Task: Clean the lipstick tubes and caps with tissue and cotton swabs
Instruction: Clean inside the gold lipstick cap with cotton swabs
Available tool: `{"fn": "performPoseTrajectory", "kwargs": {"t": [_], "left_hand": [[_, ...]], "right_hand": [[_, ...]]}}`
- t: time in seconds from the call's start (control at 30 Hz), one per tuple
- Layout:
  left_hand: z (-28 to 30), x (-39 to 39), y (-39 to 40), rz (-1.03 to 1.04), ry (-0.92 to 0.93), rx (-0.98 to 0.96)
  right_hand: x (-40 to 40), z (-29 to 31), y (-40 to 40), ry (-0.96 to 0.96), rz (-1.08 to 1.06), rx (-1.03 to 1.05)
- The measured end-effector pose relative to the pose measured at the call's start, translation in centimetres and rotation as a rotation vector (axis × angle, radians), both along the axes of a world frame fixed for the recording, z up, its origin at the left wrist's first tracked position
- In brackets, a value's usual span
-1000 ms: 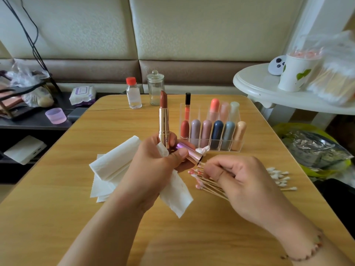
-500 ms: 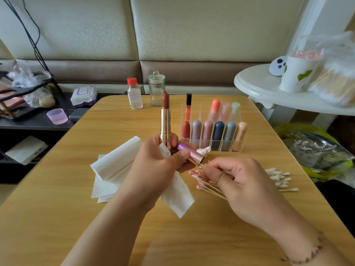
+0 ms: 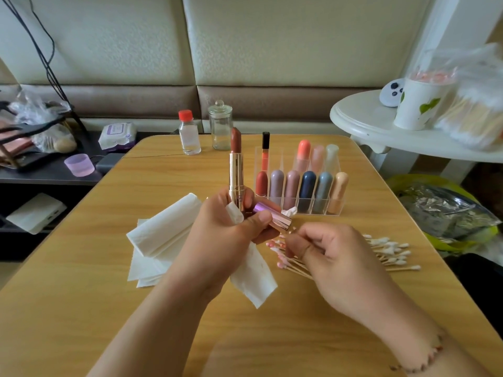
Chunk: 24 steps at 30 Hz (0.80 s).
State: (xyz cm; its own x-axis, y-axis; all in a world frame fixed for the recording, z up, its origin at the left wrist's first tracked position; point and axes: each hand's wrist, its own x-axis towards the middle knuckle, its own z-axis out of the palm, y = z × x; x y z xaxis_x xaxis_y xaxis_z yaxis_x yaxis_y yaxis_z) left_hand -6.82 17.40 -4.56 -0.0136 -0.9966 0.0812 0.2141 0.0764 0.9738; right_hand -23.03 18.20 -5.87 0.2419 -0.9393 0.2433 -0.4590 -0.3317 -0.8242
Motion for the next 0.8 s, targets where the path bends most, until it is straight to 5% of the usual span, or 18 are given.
{"fn": "performPoseTrajectory", "kwargs": {"t": [0.2, 0.6, 0.7, 0.8], "left_hand": [[0.0, 0.4, -0.1, 0.024, 0.016, 0.036], [-0.1, 0.3, -0.1, 0.034, 0.013, 0.044], [-0.1, 0.2, -0.1, 0.033, -0.012, 0.033], [-0.2, 0.2, 0.0, 0.036, -0.007, 0.031]], "right_hand": [[-0.4, 0.4, 0.4, -0.17, 0.084, 0.099], [-0.4, -0.9, -0.1, 0.016, -0.129, -0.212], [-0.3, -0.9, -0.1, -0.072, -0.104, -0.182], [-0.3, -0.8, 0.0, 0.054, -0.079, -0.206]]}}
